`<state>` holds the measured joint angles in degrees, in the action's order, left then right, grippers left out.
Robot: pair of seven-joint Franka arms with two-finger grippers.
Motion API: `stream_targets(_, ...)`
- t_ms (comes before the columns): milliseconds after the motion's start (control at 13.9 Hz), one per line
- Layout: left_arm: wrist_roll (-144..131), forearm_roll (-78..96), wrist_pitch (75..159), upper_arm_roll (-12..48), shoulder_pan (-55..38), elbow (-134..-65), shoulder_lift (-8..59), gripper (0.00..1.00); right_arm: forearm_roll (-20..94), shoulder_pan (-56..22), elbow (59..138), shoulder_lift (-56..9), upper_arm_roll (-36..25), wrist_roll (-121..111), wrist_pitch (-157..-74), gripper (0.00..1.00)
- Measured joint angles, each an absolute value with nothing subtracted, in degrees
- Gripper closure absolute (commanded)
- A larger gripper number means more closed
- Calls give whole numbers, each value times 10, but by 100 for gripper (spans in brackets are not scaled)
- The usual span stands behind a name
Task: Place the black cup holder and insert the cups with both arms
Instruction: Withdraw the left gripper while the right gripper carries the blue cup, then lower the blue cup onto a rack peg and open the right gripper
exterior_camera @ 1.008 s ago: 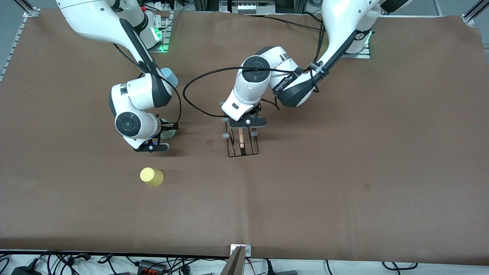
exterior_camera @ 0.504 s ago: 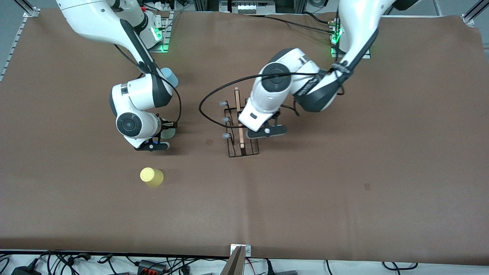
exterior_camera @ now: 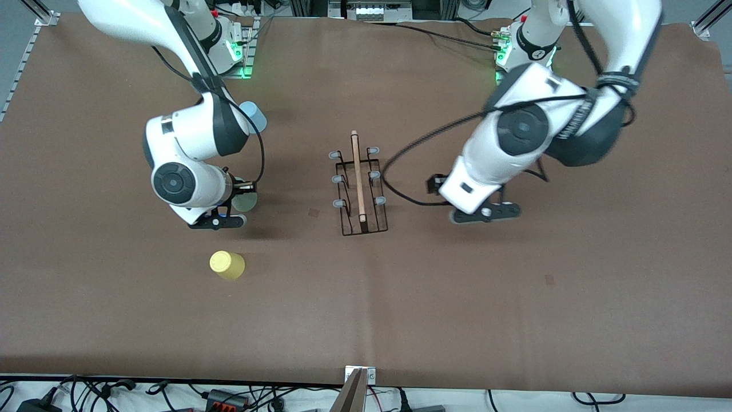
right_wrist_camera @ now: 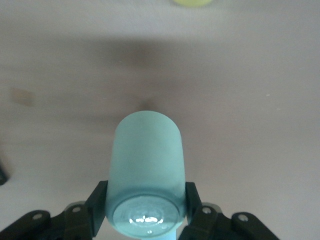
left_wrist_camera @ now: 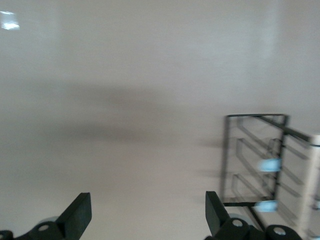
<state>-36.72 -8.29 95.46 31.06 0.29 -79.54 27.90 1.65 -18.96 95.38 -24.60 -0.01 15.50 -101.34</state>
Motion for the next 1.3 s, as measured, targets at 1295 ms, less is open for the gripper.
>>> stream_targets(1295,-107,-33,945,111,99,-954,40,0,138,-359,845,-275,6,342,-989,86)
